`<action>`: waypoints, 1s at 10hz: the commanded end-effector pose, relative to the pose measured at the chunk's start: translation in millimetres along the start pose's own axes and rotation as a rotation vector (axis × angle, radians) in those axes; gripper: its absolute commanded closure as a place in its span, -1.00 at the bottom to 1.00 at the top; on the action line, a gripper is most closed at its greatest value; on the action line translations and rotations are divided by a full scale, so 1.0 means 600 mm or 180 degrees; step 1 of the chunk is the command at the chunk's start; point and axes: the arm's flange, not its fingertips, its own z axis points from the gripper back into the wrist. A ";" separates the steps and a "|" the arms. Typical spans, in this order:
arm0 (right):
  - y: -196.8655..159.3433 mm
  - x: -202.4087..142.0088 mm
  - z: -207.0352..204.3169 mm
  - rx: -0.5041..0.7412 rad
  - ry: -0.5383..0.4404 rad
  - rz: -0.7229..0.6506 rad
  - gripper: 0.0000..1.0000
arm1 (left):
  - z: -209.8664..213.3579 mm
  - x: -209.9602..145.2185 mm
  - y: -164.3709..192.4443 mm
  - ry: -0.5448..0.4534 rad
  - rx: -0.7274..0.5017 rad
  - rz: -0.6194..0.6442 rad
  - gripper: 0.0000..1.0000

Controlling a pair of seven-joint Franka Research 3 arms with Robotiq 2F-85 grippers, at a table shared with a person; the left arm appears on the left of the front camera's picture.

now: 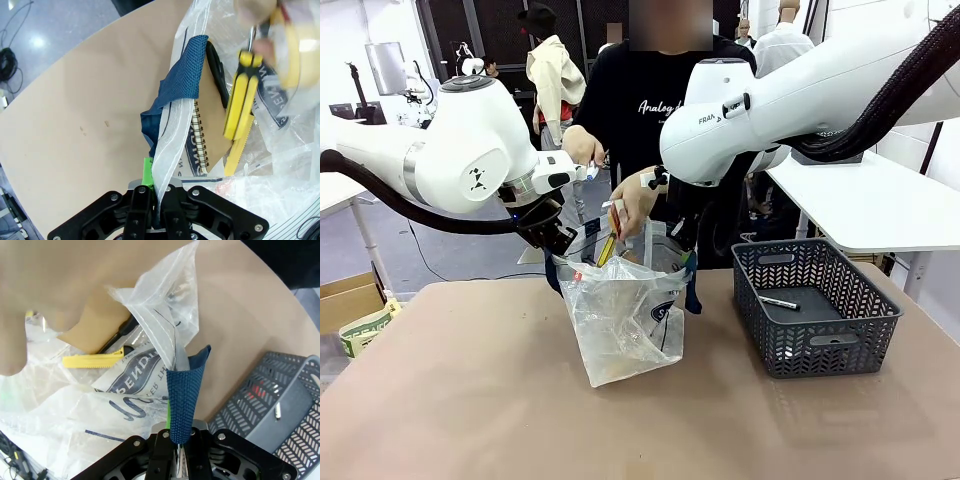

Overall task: Transfer purchased items from the store into the shopping bag.
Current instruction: Open the Reusable shopping bag in the center of the table.

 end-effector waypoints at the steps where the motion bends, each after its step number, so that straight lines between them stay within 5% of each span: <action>1: 0.000 -0.001 -0.001 -0.0002 -0.0002 0.0002 1.00 | 0.001 0.000 -0.001 -0.0007 0.0011 -0.0018 1.00; 10: -0.004 0.006 0.020 -0.0120 0.0200 -0.0063 1.00 | 0.001 0.000 -0.001 -0.0007 0.0011 -0.0018 1.00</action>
